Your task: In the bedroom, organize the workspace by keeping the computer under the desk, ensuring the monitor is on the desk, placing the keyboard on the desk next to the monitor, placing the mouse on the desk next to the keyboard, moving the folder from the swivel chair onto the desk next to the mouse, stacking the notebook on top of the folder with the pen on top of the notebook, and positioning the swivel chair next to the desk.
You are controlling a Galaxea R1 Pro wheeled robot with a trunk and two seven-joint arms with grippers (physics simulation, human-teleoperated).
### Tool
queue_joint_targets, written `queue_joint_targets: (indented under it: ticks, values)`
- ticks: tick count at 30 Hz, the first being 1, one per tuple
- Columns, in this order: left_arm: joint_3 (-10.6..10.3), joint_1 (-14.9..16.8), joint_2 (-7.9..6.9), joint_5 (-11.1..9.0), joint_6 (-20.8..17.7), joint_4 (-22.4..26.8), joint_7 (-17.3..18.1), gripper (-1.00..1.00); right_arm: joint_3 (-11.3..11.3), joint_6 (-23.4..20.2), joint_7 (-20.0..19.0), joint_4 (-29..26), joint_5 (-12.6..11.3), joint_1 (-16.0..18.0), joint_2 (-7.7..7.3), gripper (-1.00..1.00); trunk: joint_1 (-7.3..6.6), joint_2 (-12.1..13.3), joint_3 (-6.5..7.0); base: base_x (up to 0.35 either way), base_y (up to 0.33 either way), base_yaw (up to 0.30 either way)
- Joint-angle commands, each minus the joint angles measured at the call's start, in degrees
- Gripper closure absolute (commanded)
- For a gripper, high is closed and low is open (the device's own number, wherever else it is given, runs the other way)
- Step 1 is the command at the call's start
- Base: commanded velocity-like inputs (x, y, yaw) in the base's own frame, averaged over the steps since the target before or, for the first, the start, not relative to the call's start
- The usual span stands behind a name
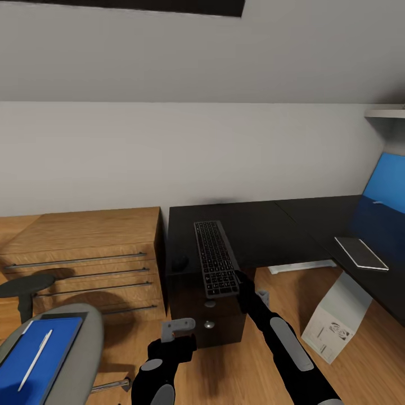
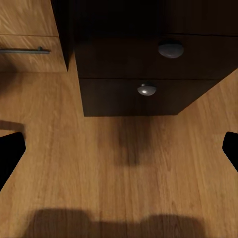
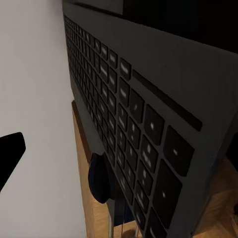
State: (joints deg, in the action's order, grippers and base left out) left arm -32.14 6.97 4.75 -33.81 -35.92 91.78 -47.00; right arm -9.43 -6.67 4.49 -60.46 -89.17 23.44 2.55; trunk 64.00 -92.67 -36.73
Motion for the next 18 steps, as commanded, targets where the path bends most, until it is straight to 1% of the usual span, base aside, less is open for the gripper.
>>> queue_joint_targets:
  ticks: [1,12,18]
  values:
    - [-0.1,0.1,0.00,-0.5,-0.1,0.1,-0.5,-1.00,0.0,-0.1,0.3,-0.1,-0.4,0.0,0.00,-1.00,0.22,-0.4,-0.24,0.000,0.000,0.000]
    - [-0.1,0.1,0.00,-0.5,-0.1,0.1,-0.5,-1.00,0.1,-0.1,0.3,-0.1,-0.5,0.0,-0.07,-1.00,2.63,-4.8,-2.21,0.000,0.000,0.000]
    - [-0.1,0.1,0.00,-0.5,-0.1,0.1,-0.5,-1.00,0.1,-0.1,0.3,-0.1,-0.5,0.0,-0.08,-1.00,2.63,-4.8,-2.21,0.000,0.000,0.000]
